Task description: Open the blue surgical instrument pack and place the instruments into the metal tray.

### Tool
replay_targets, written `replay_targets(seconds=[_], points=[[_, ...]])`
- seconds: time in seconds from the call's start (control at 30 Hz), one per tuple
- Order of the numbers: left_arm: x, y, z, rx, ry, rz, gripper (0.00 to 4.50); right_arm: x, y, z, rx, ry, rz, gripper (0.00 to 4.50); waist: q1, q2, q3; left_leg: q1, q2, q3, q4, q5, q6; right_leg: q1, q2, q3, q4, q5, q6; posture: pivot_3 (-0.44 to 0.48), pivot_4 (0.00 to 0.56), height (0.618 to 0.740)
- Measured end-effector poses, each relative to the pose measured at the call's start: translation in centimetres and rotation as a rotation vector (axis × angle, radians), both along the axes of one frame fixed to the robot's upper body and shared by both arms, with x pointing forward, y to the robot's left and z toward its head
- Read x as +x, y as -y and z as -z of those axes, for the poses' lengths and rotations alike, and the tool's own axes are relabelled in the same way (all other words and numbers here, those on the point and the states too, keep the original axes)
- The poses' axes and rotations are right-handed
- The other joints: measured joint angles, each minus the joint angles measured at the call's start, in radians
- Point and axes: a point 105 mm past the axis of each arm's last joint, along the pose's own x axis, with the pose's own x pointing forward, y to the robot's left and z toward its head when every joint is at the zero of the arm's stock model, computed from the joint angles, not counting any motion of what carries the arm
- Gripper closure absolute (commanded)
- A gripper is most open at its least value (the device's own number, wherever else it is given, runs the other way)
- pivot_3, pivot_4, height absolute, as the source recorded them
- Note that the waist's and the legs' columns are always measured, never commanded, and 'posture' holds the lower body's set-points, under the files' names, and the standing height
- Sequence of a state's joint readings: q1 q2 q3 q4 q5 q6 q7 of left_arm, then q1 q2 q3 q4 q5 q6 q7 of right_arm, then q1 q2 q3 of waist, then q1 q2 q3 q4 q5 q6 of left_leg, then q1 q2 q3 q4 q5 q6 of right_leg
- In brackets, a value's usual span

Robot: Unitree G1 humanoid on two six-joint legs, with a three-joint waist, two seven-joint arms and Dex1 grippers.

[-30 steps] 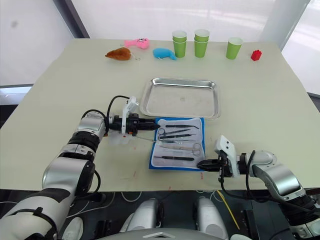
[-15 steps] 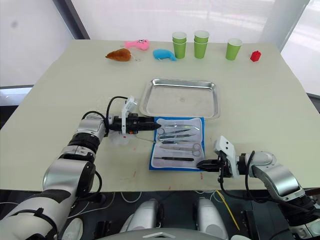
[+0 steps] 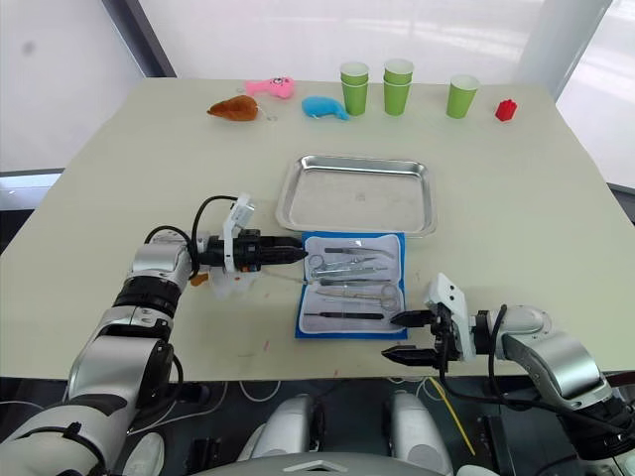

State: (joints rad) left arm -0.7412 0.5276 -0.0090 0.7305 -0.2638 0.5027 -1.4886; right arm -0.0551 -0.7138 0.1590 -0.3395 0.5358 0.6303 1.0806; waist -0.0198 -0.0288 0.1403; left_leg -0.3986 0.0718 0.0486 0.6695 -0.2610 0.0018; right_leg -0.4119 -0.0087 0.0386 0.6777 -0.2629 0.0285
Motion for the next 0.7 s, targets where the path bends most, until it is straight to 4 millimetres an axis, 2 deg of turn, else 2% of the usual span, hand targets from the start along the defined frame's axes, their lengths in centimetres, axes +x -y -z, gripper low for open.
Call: replay_targets(seconds=[0.1,0.33,0.4,0.57,0.7], points=[[-0.2,-0.4,-0.4,-0.003,0.004,0.0,1.96,0.2,0.9,-0.5,-0.019,0.016,0.029,0.04,0.001,-0.001,0.0,0.0,0.0,0.0,0.0,0.0,0.0,0.0,0.0,0.0,0.0,0.0,0.0,0.0,0.15,0.74],[-1.4,-1.2,-2.5,-0.038,0.146,0.057,1.96,1.6,2.0,-4.8,0.068,0.176,0.062,0.04,0.004,-0.001,0.002,-0.001,0.0,0.0,0.0,0.0,0.0,-0.001,0.0,0.0,0.0,0.0,0.0,0.0,0.15,0.74],[-1.4,-1.2,-3.0,-0.027,0.208,0.074,1.96,2.0,1.9,-5.4,0.081,0.22,0.057,0.04,0.007,-0.001,0.002,-0.001,0.0,0.0,0.0,0.0,0.0,-0.001,0.0,0.0,0.0,0.0,0.0,0.0,0.15,0.74],[-1.5,-1.0,-4.4,-0.033,0.339,0.105,1.96,3.2,1.6,-5.7,0.086,0.329,0.051,0.04,0.009,-0.001,0.003,-0.002,0.0,0.0,0.0,0.0,0.0,-0.001,0.0,0.0,-0.001,0.0,0.0,0.0,0.15,0.74],[-1.9,-0.8,-5.8,0.014,0.502,0.156,1.96,3.9,1.1,-4.9,0.08,0.39,0.027,0.04,0.007,-0.001,0.004,-0.001,0.0,0.0,0.0,0.0,0.0,-0.001,0.0,0.0,-0.001,0.0,0.0,0.0,0.15,0.74]])
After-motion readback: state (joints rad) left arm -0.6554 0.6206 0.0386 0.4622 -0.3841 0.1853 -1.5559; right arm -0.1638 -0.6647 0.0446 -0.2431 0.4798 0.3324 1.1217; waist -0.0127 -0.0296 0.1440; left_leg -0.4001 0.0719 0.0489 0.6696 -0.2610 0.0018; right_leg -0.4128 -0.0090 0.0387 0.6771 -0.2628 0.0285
